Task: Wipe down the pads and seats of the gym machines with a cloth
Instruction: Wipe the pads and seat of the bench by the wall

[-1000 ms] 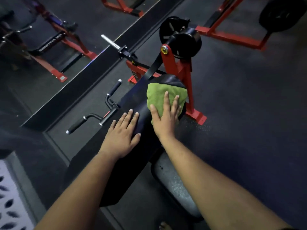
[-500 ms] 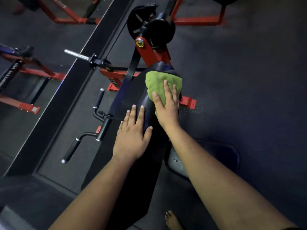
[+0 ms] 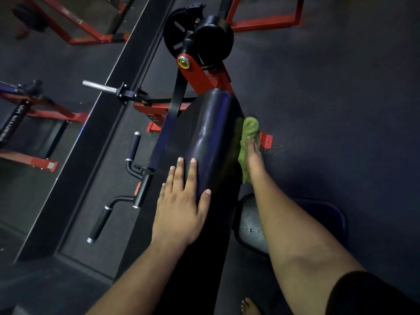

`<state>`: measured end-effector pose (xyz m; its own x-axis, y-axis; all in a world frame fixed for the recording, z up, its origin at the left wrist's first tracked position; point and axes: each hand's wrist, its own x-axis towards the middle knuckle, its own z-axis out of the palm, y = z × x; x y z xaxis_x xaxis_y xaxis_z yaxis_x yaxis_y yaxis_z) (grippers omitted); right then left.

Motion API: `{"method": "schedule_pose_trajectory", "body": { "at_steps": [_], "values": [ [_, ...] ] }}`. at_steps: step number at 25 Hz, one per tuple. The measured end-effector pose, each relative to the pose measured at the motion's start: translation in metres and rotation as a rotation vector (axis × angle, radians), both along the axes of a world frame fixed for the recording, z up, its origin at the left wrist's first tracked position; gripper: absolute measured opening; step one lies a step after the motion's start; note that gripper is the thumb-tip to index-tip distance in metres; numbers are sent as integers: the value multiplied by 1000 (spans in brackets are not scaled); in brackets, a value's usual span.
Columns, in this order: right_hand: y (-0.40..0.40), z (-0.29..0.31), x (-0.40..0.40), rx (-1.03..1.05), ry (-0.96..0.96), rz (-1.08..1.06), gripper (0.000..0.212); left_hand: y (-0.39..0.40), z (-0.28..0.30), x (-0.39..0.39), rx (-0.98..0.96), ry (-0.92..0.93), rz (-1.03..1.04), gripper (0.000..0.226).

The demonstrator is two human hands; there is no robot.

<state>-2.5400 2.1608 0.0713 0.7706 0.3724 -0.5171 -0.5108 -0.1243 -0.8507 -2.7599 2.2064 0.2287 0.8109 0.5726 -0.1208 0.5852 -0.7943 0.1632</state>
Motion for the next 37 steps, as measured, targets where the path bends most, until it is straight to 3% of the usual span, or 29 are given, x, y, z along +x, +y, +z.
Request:
{"method": "schedule_pose_trajectory", "body": {
  "at_steps": [2, 7, 10, 12, 14, 17, 19, 22, 25, 30, 33, 37],
  "values": [
    [-6, -8, -15, 18, 113, -45, 59, 0, 0, 1, 2, -1, -2, 72],
    [-6, 43, -45, 156, -86, -201, 42, 1, 0, 2, 2, 4, -8, 73],
    [-10, 76, -66, 222, -313, -107, 52, 1, 0, 2, -14, 4, -5, 75],
    [-18, 81, -81, 121, -531, 19, 57, 4, 0, 0, -50, -11, -12, 77],
    [-23, 69, -91, -20, -610, 84, 68, 8, 1, -1, -113, -50, -13, 78],
    [-36, 30, -115, -60, -367, 66, 82, 5, 6, -14, -154, -158, -5, 73],
    [-46, 13, -131, -80, -193, 95, 69, -4, 11, -40, -156, -188, 14, 71],
    [-51, 22, -147, -68, -181, 29, 62, -26, 13, -102, -112, -110, -26, 71],
    [-46, 77, -165, -81, -379, -7, 72, -42, 13, -153, -34, -34, -82, 72],
    [-57, 148, -238, -350, -1045, 389, 41, -56, 13, -182, 40, 56, -106, 76],
    [-56, 134, -242, -458, -968, 343, 47, -63, 12, -195, 22, 34, -40, 81],
    [-37, 117, -158, -434, -764, 370, 57, -71, 6, -229, 6, -85, 18, 83]
  ]
}}
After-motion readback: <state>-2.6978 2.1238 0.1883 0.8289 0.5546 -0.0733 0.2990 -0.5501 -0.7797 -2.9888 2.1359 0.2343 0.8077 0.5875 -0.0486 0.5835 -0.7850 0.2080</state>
